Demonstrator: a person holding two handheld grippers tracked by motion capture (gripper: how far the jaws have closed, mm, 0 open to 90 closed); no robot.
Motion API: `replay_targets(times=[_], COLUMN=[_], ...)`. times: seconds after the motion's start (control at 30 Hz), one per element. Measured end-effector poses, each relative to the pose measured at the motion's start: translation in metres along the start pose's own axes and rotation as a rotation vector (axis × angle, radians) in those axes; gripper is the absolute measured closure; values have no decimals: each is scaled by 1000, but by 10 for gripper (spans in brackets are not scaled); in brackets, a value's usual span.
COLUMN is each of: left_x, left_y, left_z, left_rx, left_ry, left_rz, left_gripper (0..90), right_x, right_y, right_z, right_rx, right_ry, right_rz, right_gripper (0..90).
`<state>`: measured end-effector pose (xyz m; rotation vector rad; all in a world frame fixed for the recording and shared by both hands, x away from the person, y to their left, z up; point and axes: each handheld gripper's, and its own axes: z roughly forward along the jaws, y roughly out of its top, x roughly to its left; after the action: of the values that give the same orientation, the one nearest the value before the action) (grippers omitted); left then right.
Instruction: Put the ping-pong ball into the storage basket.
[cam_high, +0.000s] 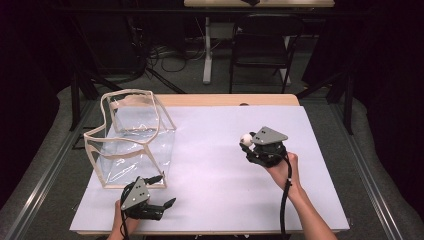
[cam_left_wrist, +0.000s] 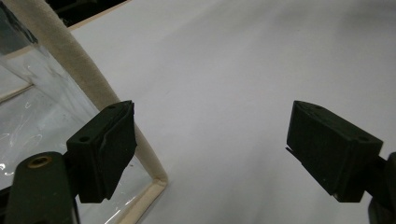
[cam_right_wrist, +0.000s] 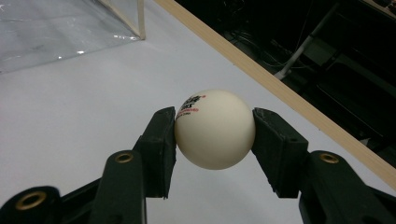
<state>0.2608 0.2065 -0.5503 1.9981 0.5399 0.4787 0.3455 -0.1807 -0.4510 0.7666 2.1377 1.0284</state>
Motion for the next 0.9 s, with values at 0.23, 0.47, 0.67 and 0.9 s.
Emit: replay_targets(times=[0.23, 0.47, 0.67, 0.9], left_x=[0, 0, 0, 0], left_y=[0, 0, 0, 0], left_z=[0, 0, 0, 0], left_rx=[0, -1, 0, -3], left_ry=[0, 0, -1, 0], left_rz=[2, 1, 0, 1], left_gripper=[162, 162, 162, 162], right_x=[0, 2, 1, 0], right_y=[6, 11, 14, 18], right_z=[2, 6, 8, 10], right_rx=[-11, -13, -15, -21], right_ry=[7, 9, 10, 16], right_rz=[-6, -17, -24, -23], right_gripper=[506, 506, 506, 506])
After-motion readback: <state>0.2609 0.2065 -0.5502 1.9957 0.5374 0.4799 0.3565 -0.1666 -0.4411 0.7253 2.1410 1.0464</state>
